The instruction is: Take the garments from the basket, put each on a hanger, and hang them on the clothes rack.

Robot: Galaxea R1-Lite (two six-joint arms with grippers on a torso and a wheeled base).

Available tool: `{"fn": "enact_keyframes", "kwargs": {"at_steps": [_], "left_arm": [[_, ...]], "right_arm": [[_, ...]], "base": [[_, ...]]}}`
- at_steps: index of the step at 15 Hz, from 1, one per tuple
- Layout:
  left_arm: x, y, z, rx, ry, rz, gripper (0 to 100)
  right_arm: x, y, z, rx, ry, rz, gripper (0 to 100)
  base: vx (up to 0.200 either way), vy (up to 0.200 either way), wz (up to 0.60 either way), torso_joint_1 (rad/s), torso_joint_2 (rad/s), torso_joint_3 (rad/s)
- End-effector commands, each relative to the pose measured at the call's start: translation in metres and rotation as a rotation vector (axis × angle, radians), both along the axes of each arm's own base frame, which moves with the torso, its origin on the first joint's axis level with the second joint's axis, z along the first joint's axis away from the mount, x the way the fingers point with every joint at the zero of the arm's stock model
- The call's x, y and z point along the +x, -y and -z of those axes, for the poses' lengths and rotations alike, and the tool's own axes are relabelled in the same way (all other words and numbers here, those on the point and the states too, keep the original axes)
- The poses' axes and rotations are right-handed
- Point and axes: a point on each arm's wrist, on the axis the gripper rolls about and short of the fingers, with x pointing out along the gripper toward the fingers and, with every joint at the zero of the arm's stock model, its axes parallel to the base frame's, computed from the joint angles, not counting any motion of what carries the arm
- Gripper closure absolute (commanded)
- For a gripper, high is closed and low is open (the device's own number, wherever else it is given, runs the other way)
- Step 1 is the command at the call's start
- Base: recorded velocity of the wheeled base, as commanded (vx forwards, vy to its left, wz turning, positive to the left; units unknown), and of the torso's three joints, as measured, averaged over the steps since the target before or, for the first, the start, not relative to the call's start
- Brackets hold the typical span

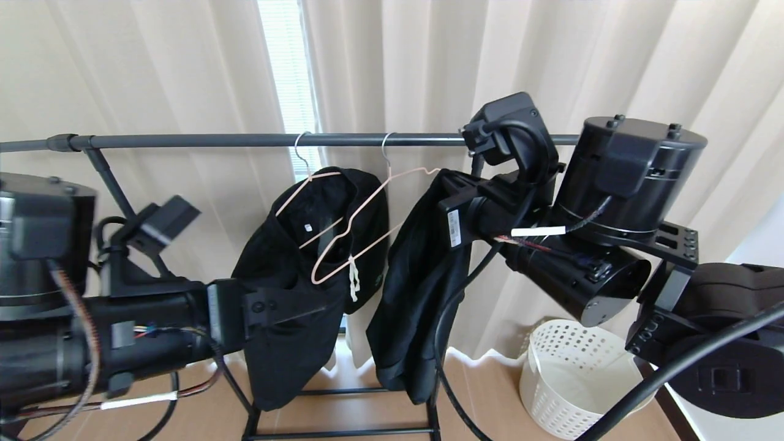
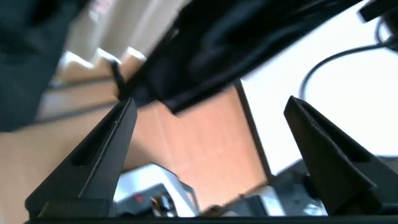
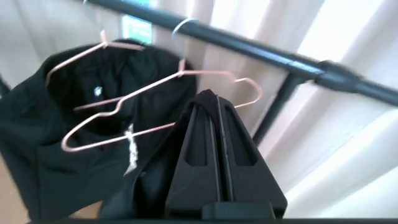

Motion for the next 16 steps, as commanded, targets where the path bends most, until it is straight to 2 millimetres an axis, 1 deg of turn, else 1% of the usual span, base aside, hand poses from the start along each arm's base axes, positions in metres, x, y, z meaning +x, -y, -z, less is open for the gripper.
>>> {"fn": "enact_keyframes", "kwargs": {"at_steps": [1, 2, 4, 6, 11, 14, 16], "left_arm": [[0.033, 0.041, 0.039, 0.026, -0.204, 0.009, 0], [0.039, 0.049, 0.046, 0.007, -0.247, -0.006, 0], [0.044, 0.056, 0.054, 0.007, -0.273, -0.006, 0], [0.044, 0.057, 0.054, 0.004, -0.274, -0.003, 0], [0.049, 0.06, 0.047, -0.072, -0.297, -0.05, 0], [0.057, 0.066, 0.054, -0.069, -0.324, -0.068, 0], [0.062, 0.069, 0.057, -0.067, -0.334, -0.083, 0]], "right_arm": [[-0.006, -0.013, 0.011, -0.019, -0.018, -0.021, 100], [-0.01, -0.016, 0.009, -0.006, -0.007, -0.021, 100], [-0.014, -0.02, 0.011, 0.002, 0.0, -0.026, 100], [-0.015, -0.024, 0.013, 0.003, 0.0, -0.021, 100], [-0.017, -0.029, 0.013, 0.027, 0.019, 0.003, 100], [-0.025, -0.034, 0.012, 0.03, 0.019, -0.023, 100], [-0.025, -0.034, 0.013, 0.029, 0.018, -0.023, 100]], "base": [[0.0, 0.0, 0.0, 0.0, 0.0, 0.0], [0.0, 0.0, 0.0, 0.0, 0.0, 0.0], [0.0, 0.0, 0.0, 0.0, 0.0, 0.0], [0.0, 0.0, 0.0, 0.0, 0.0, 0.0], [0.0, 0.0, 0.0, 0.0, 0.0, 0.0], [0.0, 0.0, 0.0, 0.0, 0.0, 0.0], [0.0, 0.0, 0.0, 0.0, 0.0, 0.0]]}}
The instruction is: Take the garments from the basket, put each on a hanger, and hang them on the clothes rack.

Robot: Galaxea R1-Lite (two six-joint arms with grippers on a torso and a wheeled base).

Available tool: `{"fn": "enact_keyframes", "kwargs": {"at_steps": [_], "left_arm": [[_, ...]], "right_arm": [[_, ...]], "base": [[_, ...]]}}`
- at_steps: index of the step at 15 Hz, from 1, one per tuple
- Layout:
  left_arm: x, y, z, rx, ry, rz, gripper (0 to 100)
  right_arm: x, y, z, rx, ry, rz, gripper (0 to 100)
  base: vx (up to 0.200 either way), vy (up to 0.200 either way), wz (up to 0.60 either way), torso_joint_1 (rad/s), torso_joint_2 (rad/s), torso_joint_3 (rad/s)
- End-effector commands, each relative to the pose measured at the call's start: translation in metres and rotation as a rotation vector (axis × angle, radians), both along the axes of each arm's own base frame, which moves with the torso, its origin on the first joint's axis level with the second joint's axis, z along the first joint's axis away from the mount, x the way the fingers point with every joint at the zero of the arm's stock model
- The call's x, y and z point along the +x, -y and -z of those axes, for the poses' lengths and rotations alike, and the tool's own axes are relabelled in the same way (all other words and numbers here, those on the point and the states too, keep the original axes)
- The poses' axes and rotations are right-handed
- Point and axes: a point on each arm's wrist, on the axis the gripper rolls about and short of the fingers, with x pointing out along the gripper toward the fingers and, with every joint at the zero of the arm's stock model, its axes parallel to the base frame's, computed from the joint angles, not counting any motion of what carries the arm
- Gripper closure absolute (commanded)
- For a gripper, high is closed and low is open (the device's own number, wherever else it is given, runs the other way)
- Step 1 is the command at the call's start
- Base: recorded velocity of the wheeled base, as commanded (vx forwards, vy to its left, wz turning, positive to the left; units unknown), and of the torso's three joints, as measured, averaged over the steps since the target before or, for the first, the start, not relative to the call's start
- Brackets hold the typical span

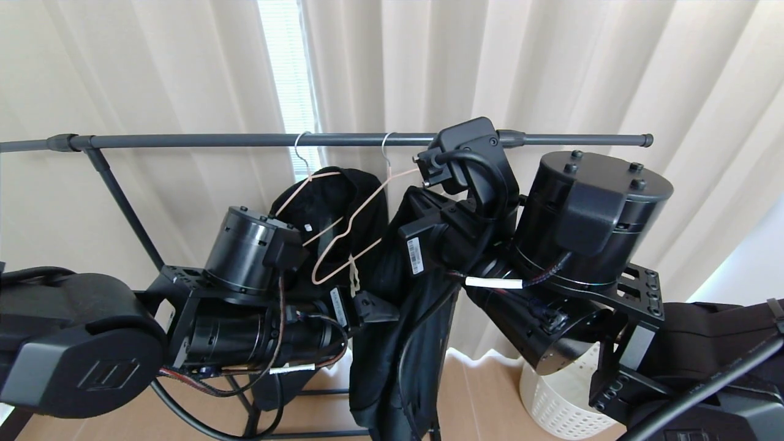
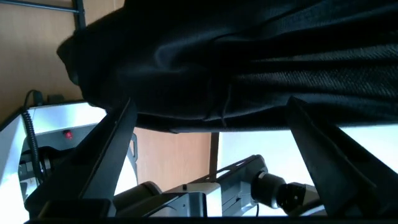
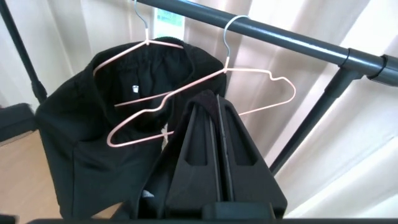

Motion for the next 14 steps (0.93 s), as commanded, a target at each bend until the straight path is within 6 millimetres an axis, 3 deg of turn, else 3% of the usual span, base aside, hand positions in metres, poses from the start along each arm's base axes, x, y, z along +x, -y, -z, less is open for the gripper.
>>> {"fn": "enact_keyframes", "kwargs": {"at_steps": [1, 8, 14], "left_arm": [[0.005, 0.003, 0.004, 0.009, -0.009, -0.005, 0], [0.009, 0.012, 0.018, 0.062, -0.023, -0.026, 0], [0.011, 0.014, 0.014, 0.041, 0.047, -0.088, 0]], "right_arm": [[-0.002, 0.0, -0.001, 0.003, 0.002, -0.004, 100], [-0.012, -0.008, -0.002, 0.026, 0.018, -0.021, 100], [-0.02, -0.012, 0.002, 0.019, 0.013, -0.044, 100]], "base": [[0.0, 0.0, 0.0, 0.0, 0.0, 0.0], [0.0, 0.0, 0.0, 0.0, 0.0, 0.0], [0.0, 0.0, 0.0, 0.0, 0.0, 0.0]]}}
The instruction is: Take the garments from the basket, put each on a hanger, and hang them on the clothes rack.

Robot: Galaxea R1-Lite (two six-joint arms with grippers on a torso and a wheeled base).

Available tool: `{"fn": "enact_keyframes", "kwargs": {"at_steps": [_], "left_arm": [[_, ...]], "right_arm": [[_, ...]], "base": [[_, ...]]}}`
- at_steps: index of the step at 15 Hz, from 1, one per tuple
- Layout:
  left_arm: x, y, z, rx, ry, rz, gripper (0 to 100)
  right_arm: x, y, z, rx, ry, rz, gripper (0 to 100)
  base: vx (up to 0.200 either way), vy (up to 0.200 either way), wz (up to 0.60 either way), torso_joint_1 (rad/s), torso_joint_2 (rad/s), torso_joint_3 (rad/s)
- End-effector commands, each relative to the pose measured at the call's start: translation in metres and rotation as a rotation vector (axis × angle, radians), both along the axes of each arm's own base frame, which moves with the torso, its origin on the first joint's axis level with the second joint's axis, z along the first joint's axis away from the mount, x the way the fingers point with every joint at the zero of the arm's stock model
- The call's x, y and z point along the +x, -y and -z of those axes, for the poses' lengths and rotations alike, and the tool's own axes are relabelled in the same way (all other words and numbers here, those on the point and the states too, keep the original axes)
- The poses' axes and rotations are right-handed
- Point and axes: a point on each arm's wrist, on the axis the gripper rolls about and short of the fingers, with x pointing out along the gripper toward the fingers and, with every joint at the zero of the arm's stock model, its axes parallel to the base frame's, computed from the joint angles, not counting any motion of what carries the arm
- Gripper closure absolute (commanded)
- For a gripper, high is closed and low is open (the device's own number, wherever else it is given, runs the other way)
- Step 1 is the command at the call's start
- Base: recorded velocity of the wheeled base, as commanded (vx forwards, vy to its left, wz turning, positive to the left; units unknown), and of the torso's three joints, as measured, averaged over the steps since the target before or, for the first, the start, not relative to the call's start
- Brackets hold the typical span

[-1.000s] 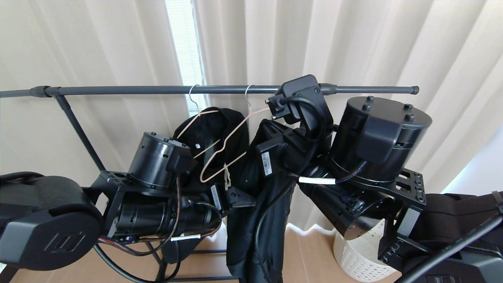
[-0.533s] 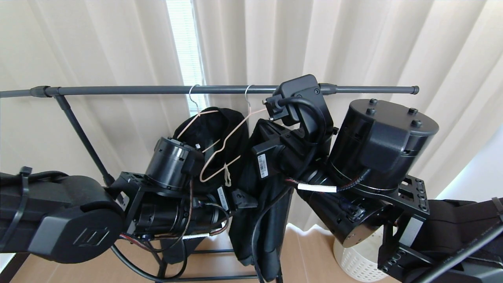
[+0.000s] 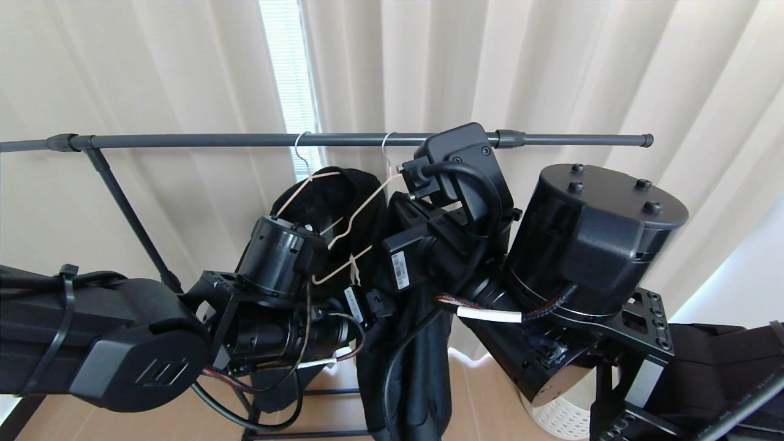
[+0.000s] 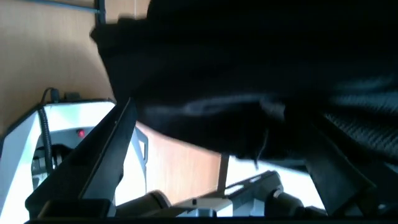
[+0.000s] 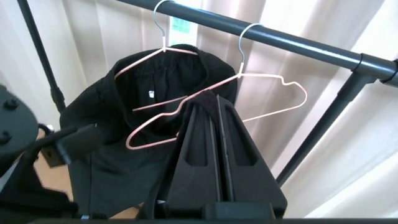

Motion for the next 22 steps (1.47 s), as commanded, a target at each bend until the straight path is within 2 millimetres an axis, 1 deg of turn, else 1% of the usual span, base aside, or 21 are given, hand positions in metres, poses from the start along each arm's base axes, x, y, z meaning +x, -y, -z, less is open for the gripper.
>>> {"fn": "enact_keyframes", "kwargs": {"at_steps": [1, 3, 4, 6, 9, 10, 12, 15, 18, 19, 20, 22], "left_arm": [[-0.002, -0.001, 0.003, 0.009, 0.003, -0.004, 0], [-0.005, 0.008, 0.013, 0.039, -0.019, 0.028, 0], [-0.008, 0.008, 0.016, 0.055, -0.021, 0.045, 0], [-0.014, 0.009, 0.019, 0.085, -0.013, 0.083, 0], [-0.016, 0.01, 0.02, 0.092, -0.011, 0.088, 0], [-0.017, 0.01, 0.019, 0.091, -0.008, 0.088, 100], [-0.019, 0.009, 0.014, 0.087, 0.009, 0.086, 100], [-0.031, -0.002, 0.0, 0.1, 0.082, 0.129, 100], [-0.035, -0.012, -0.011, 0.104, 0.137, 0.137, 100], [-0.034, -0.016, -0.014, 0.103, 0.147, 0.123, 100], [-0.031, -0.021, -0.017, 0.099, 0.156, 0.099, 100], [-0.028, -0.024, -0.018, 0.096, 0.16, 0.083, 100]], "right_arm": [[-0.002, 0.0, 0.0, 0.001, 0.0, -0.006, 100], [-0.002, 0.0, -0.002, 0.003, 0.003, -0.006, 100], [-0.001, -0.001, -0.002, 0.006, 0.005, -0.004, 100], [0.004, 0.002, -0.006, 0.018, 0.012, 0.013, 100], [0.012, 0.006, -0.008, 0.024, 0.017, 0.037, 100], [0.014, 0.008, -0.008, 0.023, 0.016, 0.045, 100], [0.017, 0.009, -0.008, 0.024, 0.017, 0.054, 100], [0.027, 0.014, -0.005, 0.001, 0.009, 0.114, 100], [0.038, 0.024, -0.003, -0.043, 0.013, 0.164, 100], [0.038, 0.027, 0.0, -0.067, 0.007, 0.169, 100], [0.034, 0.034, 0.006, -0.128, -0.012, 0.171, 100], [0.027, 0.043, 0.013, -0.207, -0.037, 0.161, 100]], "base": [[0.0, 0.0, 0.0, 0.0, 0.0, 0.0], [0.0, 0.0, 0.0, 0.0, 0.0, 0.0], [0.0, 0.0, 0.0, 0.0, 0.0, 0.0], [0.0, 0.0, 0.0, 0.0, 0.0, 0.0], [0.0, 0.0, 0.0, 0.0, 0.0, 0.0], [0.0, 0.0, 0.0, 0.0, 0.0, 0.0], [0.0, 0.0, 0.0, 0.0, 0.0, 0.0], [0.0, 0.0, 0.0, 0.0, 0.0, 0.0], [0.0, 0.0, 0.0, 0.0, 0.0, 0.0], [0.0, 0.0, 0.0, 0.0, 0.0, 0.0], [0.0, 0.0, 0.0, 0.0, 0.0, 0.0], [0.0, 0.0, 0.0, 0.0, 0.0, 0.0]]}}
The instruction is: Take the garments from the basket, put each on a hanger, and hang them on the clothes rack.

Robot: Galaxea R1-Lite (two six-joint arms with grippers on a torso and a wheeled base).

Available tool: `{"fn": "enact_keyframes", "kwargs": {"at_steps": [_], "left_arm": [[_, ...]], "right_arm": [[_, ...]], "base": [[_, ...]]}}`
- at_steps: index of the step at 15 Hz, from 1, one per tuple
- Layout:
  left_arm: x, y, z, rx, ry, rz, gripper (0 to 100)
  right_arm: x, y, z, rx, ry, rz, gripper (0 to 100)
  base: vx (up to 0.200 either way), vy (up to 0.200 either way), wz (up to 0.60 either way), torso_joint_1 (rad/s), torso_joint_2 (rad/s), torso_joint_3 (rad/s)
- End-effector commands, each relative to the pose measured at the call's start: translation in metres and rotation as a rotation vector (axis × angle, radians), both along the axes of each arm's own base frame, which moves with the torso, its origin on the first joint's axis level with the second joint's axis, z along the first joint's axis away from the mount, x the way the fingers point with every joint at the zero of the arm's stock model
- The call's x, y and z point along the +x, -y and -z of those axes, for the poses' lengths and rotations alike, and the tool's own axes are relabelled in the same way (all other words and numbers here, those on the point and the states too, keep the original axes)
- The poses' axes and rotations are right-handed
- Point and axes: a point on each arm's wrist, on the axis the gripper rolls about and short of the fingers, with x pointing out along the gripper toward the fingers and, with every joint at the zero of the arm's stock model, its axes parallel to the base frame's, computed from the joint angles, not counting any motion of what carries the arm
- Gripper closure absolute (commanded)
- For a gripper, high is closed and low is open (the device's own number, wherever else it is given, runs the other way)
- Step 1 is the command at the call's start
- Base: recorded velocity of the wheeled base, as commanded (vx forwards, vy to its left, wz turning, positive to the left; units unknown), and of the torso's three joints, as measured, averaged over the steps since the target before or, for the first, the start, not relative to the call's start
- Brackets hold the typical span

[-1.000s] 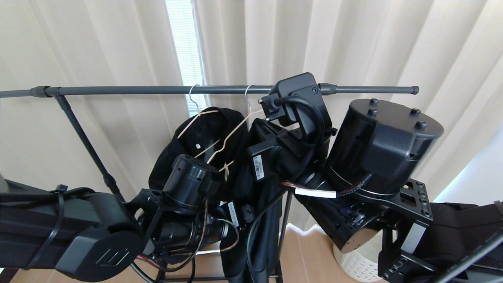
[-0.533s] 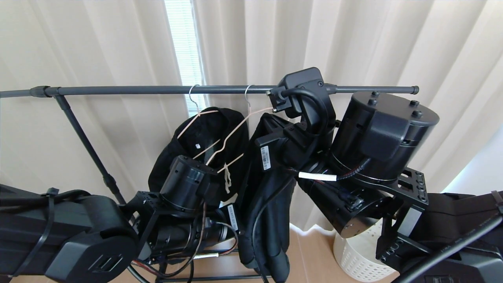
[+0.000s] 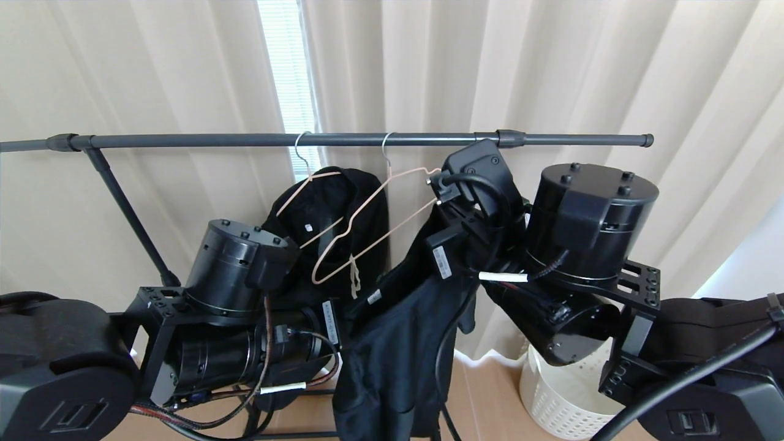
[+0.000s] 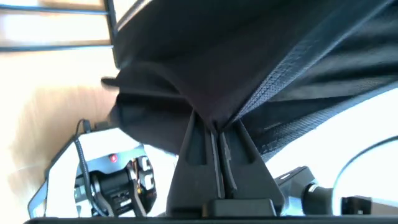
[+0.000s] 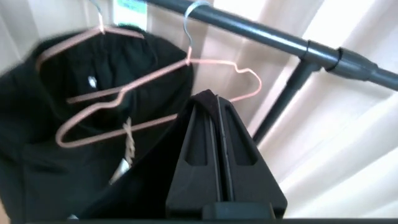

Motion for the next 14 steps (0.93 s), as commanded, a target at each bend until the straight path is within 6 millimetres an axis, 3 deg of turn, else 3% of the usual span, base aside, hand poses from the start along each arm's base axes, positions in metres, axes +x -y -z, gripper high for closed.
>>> {"fn": "enact_keyframes", "kwargs": {"at_steps": [1, 6, 9, 14], "left_arm": [[0.001, -0.004, -0.005, -0.013, 0.015, -0.012, 100], [0.004, -0.004, -0.008, -0.016, 0.064, -0.056, 100], [0.004, -0.005, -0.011, -0.021, 0.079, -0.065, 100], [-0.002, -0.015, -0.026, -0.058, 0.133, -0.078, 100]], "right_arm": [[-0.01, 0.013, 0.004, -0.062, -0.023, -0.011, 0], [-0.028, 0.032, 0.025, -0.27, -0.121, -0.116, 0], [-0.044, 0.045, 0.036, -0.375, -0.197, -0.304, 0], [-0.053, 0.055, 0.056, -0.482, -0.249, -0.539, 0]], "base": [[0.0, 0.0, 0.0, 0.0, 0.0, 0.0], [0.0, 0.0, 0.0, 0.0, 0.0, 0.0], [0.0, 0.0, 0.0, 0.0, 0.0, 0.0], [0.0, 0.0, 0.0, 0.0, 0.0, 0.0]]}}
